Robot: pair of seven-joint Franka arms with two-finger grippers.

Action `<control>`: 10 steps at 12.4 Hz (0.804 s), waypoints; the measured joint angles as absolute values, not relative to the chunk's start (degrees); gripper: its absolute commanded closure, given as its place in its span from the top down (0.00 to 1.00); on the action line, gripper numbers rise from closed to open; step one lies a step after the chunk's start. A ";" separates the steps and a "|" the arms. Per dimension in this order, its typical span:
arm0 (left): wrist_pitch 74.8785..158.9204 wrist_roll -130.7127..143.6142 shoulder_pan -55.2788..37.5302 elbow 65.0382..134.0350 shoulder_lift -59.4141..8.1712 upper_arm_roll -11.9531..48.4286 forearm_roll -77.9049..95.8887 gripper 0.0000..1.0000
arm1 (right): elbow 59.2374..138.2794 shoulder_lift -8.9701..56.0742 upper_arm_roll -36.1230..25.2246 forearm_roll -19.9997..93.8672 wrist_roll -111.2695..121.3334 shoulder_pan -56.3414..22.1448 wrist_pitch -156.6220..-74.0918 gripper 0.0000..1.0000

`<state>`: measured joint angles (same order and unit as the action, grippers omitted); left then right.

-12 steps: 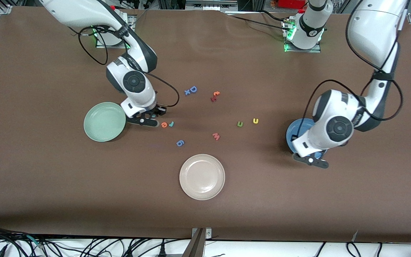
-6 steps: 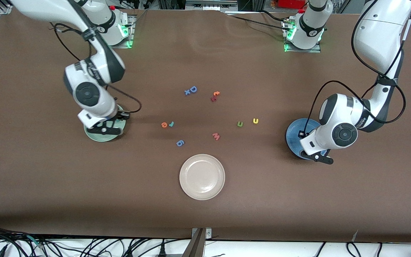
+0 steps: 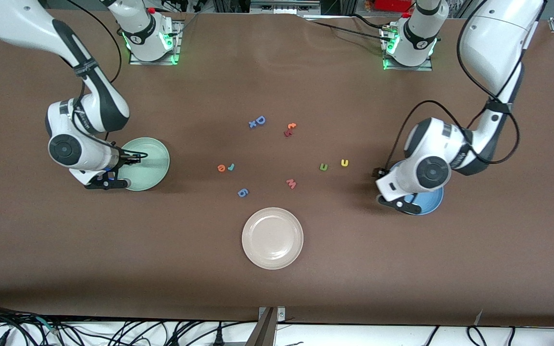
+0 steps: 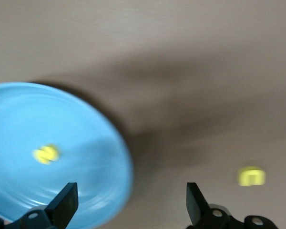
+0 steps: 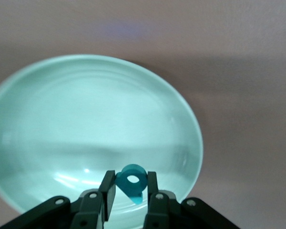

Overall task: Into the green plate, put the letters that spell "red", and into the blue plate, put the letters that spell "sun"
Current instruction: 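Drop the z in the blue plate while the right gripper drops p, then grasp the yellow u with the left gripper while the right gripper grasps the orange e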

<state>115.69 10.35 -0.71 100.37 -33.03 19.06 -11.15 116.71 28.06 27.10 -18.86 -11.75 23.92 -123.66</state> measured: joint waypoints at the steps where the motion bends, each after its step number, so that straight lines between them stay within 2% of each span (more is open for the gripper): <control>1: 115.58 12.81 -1.04 100.83 -33.05 20.96 -11.15 1.00 | 116.71 29.27 27.09 -18.86 -10.26 25.07 -124.81 0.25; 2: 115.63 14.74 -1.25 101.31 -33.13 22.63 -11.15 1.00 | 116.68 30.09 27.09 -18.87 -9.71 25.62 -125.51 0.53; 3: 116.24 16.20 -1.40 101.82 -33.29 23.99 -11.15 1.00 | 116.63 30.46 27.13 -18.86 -9.59 25.67 -125.72 0.72; 4: 118.50 16.98 -1.52 102.82 -33.55 25.01 -11.15 1.00 | 116.61 30.49 27.32 -18.86 -9.59 25.65 -125.73 0.81; 5: 122.57 17.32 -1.56 104.86 -33.75 25.58 -11.15 1.00 | 116.51 30.48 27.56 -18.86 -9.60 25.64 -125.73 0.86; 8: 132.68 17.71 -1.52 112.47 -34.35 25.89 -11.15 0.97 | 115.82 30.06 29.82 -18.85 -12.88 25.67 -125.52 0.86; 10: 136.08 19.47 -1.51 115.36 -34.36 27.02 -11.15 0.77 | 115.42 29.14 34.72 -18.82 -22.13 25.63 -123.89 0.86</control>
